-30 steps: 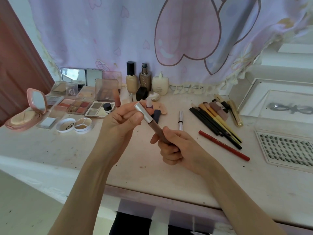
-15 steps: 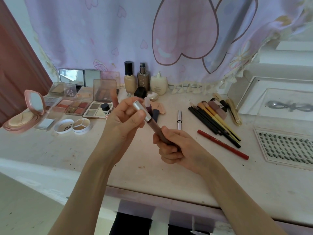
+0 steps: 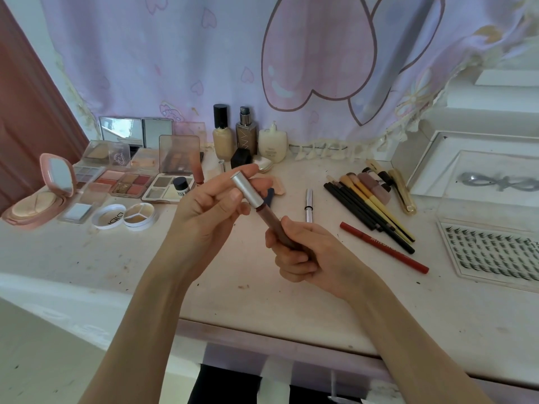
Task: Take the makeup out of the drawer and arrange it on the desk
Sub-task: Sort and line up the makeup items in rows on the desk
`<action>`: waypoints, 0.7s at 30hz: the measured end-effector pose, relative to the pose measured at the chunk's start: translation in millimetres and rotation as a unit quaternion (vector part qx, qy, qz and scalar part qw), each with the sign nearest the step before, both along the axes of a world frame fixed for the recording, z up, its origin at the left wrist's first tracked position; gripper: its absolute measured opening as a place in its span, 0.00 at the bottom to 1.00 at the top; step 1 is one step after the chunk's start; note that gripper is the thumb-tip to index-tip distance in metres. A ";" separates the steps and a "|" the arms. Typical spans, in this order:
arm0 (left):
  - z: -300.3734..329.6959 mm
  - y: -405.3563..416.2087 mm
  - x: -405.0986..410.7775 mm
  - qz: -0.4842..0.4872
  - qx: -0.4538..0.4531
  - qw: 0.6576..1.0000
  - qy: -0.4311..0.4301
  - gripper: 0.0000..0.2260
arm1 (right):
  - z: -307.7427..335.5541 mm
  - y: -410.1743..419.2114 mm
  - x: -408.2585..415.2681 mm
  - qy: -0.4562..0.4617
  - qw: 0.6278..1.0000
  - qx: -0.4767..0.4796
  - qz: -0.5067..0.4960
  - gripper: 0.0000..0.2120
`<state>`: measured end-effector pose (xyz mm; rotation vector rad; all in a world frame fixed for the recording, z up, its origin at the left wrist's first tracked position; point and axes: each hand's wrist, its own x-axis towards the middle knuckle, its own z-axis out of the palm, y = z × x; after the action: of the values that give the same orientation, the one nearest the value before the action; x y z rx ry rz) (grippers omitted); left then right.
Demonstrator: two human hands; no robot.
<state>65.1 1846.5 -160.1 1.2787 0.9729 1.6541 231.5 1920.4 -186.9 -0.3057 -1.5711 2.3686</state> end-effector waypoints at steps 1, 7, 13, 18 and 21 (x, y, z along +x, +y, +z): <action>-0.5 0.9 1.2 0.022 -0.003 1.000 -0.011 0.09 | -0.2 -0.1 -0.3 0.000 1.000 0.002 0.000 0.16; -0.2 2.4 2.4 0.054 0.008 0.998 -0.033 0.13 | -0.4 -1.1 -1.7 -0.003 1.000 0.015 -0.006 0.16; -0.8 0.9 3.4 0.062 0.007 0.998 -0.012 0.09 | -0.2 -2.3 -1.3 -0.007 1.000 0.021 -0.013 0.16; 1.8 1.0 1.7 0.081 0.014 0.997 -0.011 0.22 | 0.8 -3.3 -2.2 -0.016 0.999 0.036 -0.018 0.14; -1.7 0.8 3.3 0.071 -0.003 0.997 0.003 0.16 | 0.8 -3.1 -1.8 -0.011 0.999 0.038 -0.028 0.15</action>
<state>68.5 1847.2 -161.7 1.2354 1.0922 1.7549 229.7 1917.4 -186.1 -0.3560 -1.6371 2.2655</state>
